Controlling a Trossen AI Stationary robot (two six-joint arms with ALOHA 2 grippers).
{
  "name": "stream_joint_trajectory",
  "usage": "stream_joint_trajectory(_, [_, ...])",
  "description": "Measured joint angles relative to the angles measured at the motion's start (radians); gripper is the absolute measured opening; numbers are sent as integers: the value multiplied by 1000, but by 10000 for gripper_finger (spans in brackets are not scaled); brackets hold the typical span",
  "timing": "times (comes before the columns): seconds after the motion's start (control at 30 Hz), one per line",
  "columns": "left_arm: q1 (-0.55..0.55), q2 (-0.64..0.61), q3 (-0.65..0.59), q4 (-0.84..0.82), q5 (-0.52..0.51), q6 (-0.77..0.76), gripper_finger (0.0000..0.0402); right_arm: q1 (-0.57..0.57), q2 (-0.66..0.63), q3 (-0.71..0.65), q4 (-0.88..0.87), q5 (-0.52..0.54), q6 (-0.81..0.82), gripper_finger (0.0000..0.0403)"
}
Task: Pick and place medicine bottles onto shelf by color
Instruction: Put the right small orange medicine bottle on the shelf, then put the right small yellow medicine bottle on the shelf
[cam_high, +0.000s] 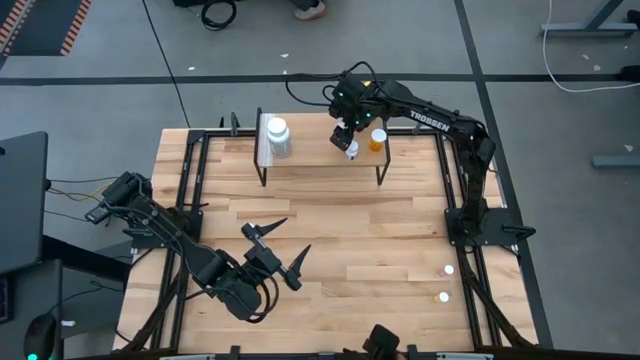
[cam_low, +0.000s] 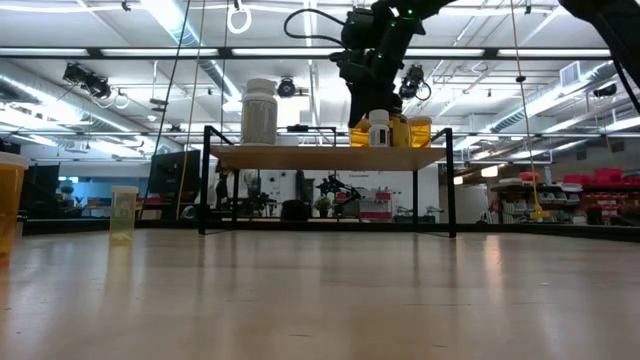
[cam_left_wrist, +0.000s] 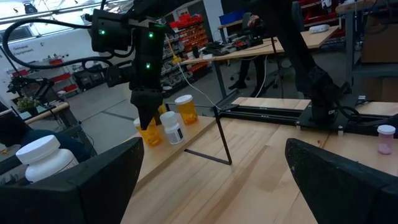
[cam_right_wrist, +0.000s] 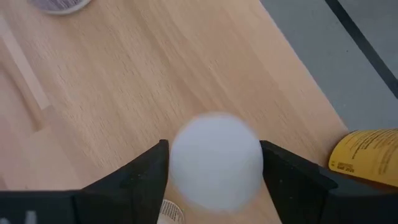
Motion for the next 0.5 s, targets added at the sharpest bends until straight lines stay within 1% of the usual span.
stream_joint_trajectory(0.17, [0, 0, 0, 0, 0, -3, 400, 0, 0, 0, -5, 0, 5, 294])
stream_joint_trajectory(0.27, [0, 0, 0, 0, 0, -2, 400, 0, 0, 0, -5, 1, 5, 309])
stream_joint_trajectory(0.5, [0, 0, 0, 0, 0, -2, 400, 0, -16, 10, -14, 3, -5, 313])
